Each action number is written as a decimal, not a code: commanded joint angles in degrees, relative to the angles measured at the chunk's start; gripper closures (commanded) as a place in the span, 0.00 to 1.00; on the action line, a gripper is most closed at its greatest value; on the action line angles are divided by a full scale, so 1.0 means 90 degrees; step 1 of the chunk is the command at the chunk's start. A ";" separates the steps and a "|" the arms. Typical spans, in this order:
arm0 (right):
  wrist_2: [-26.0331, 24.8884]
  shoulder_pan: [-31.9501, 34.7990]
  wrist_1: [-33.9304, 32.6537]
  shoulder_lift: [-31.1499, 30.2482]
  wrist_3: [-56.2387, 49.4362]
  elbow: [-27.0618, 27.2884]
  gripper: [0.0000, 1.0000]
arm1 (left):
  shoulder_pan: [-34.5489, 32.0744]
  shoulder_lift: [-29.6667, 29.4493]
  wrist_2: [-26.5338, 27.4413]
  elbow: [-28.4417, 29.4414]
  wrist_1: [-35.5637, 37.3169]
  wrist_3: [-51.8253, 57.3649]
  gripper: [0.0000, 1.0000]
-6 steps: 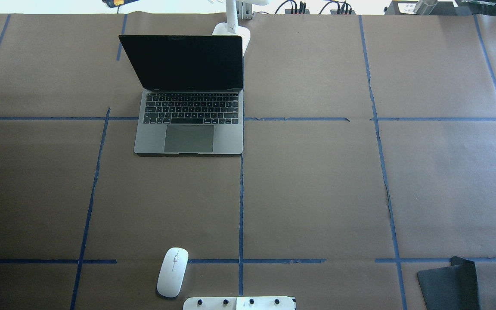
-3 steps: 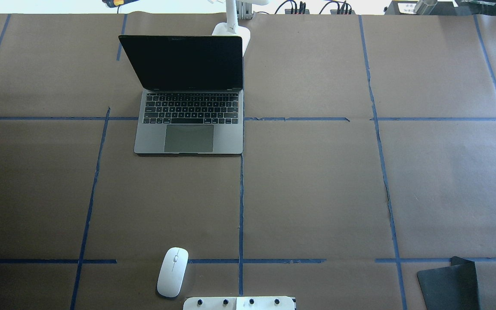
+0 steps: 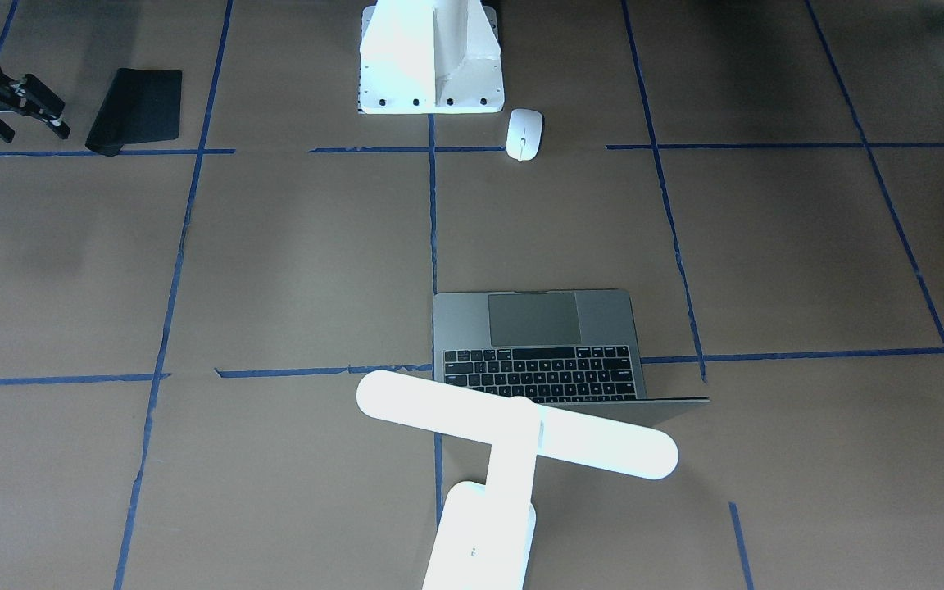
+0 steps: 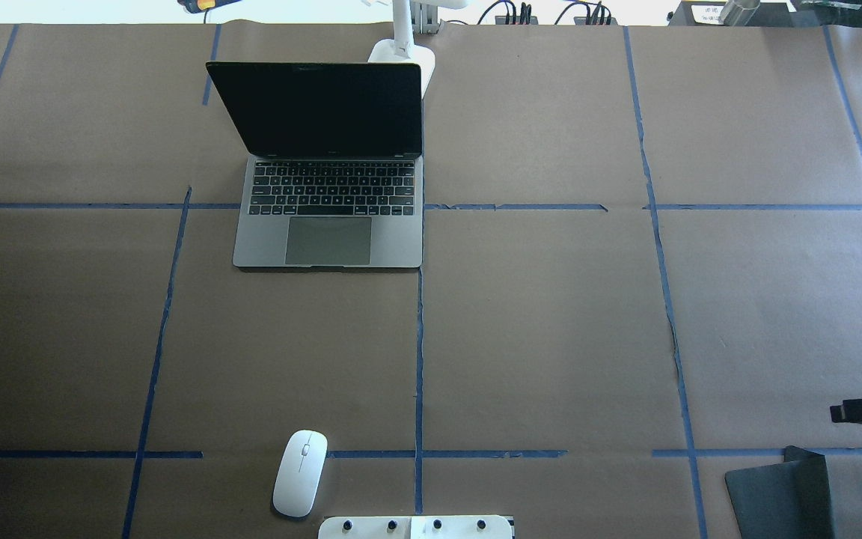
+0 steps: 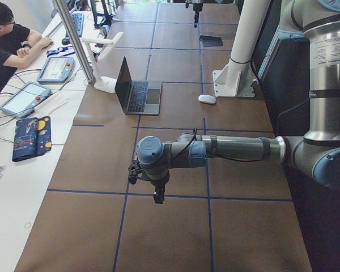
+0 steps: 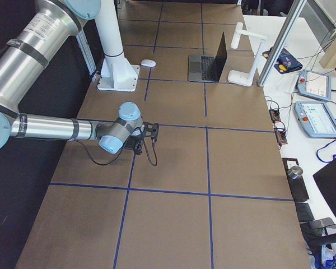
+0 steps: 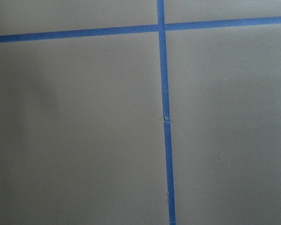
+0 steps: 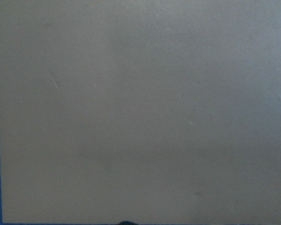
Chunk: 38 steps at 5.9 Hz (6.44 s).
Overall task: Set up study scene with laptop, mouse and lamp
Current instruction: 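Reach the right gripper down to the black mouse pad, then grasp the mouse pad with the right gripper and carry it beside the laptop, then release the mouse pad and withdraw the right arm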
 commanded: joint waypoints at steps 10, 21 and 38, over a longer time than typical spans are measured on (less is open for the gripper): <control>-0.2368 -0.2984 0.1043 -0.0188 0.2079 -0.0455 1.00 | -0.0046 0.0112 -0.0012 -0.0013 -0.0104 0.0008 0.00; 0.0083 0.1283 -0.2745 0.7293 0.1816 -0.3404 1.00 | -0.0046 0.0015 -0.0012 -0.0169 -0.0104 -0.0080 0.00; 0.2377 0.5576 -0.5656 0.3531 -0.8216 -0.1600 0.00 | 0.3981 -0.0315 0.0598 -0.2842 -0.2516 -0.5267 0.00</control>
